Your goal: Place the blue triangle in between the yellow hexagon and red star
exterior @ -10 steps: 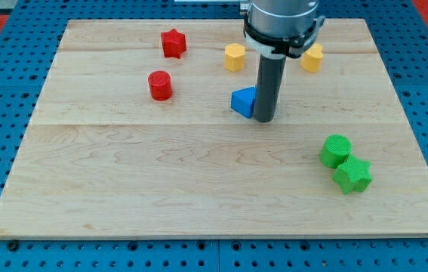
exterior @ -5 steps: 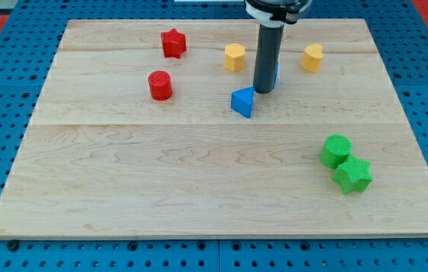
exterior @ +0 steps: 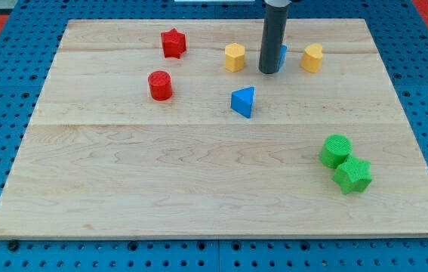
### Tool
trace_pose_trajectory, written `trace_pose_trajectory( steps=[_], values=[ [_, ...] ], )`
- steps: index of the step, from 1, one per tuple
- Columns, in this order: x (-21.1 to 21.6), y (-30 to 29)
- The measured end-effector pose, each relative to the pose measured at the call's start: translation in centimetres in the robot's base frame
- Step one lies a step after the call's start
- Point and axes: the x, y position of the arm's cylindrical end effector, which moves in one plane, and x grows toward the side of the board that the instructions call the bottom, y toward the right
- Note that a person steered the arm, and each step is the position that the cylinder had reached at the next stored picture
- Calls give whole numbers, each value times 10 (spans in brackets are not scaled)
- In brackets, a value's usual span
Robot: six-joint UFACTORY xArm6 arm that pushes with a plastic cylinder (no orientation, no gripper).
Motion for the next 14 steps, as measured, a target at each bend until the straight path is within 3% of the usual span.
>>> trace_pose_trajectory(
  steps=[2,3,9,14],
  values=[
    [106,-8],
    [86,-53],
    [3,-101],
    [-4,-107]
  ],
)
